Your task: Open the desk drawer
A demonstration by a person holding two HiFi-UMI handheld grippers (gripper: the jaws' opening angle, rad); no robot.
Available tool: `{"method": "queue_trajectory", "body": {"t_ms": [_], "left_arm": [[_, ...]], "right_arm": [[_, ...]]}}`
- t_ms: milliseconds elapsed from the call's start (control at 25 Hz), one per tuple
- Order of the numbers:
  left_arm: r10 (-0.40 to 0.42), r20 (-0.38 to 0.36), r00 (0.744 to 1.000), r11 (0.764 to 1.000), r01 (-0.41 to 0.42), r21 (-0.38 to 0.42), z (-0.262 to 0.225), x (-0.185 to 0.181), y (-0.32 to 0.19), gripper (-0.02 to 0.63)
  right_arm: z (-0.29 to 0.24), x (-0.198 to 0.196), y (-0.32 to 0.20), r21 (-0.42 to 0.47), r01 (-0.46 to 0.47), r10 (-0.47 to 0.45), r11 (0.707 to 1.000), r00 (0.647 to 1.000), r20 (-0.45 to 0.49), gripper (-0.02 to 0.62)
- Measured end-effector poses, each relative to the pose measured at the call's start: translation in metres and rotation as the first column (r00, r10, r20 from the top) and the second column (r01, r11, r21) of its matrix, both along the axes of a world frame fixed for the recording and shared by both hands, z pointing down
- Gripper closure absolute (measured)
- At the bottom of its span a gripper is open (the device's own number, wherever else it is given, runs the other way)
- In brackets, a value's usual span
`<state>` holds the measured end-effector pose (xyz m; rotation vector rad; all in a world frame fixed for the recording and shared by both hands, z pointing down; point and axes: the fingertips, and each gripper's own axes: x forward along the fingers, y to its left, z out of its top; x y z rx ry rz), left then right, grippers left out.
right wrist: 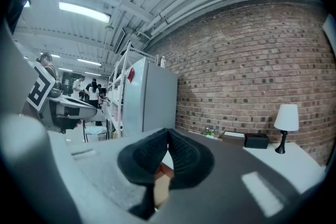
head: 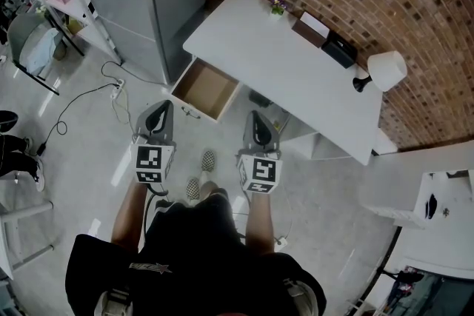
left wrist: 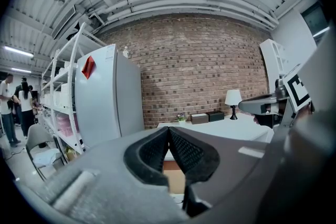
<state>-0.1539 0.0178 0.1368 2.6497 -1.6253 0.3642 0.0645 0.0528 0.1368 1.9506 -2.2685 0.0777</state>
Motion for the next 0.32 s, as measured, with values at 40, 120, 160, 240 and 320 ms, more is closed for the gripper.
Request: {"method": "queue_trajectory", "body": {"t_ms": [40, 120, 160, 240, 320], "left_arm": [[0.001, 0.000, 1.000, 1.000, -0.001, 0.001, 0.0001, 0.0008, -0.0003, 0.595], [0.003, -0.001, 1.000, 1.000, -0.003, -0.003, 0.0010, 0.0025, -0.0007, 0.595], [0.002, 0.000, 1.000, 1.000, -0.002, -0.005, 0.0013, 0.0033, -0.0011, 0.595], [0.001, 0.001, 1.000, 1.000, -0.001, -0.008, 0.0017, 0.0048, -0.0026, 0.595], [0.003, 0.001, 1.000, 1.000, -0.003, -0.009, 0.0024, 0.0063, -0.0041, 0.595]], "right_arm": [[0.0003, 0.0002, -0.0005, -0.001, 0.001, -0.001, 1.000, 1.000, 0.000, 0.591], [0.0015, 0.0007, -0.0014, -0.003, 0.001, -0.001, 1.000, 1.000, 0.000, 0.591], [0.0021, 0.0012, -0.0020, -0.005, 0.001, -0.001, 1.000, 1.000, 0.001, 0.591], [0.0027, 0.0022, -0.0036, -0.004, 0.001, -0.001, 1.000, 1.000, 0.002, 0.591], [0.0029, 0.0031, -0.0049, -0.002, 0.000, 0.000, 1.000, 1.000, 0.004, 0.591]]}}
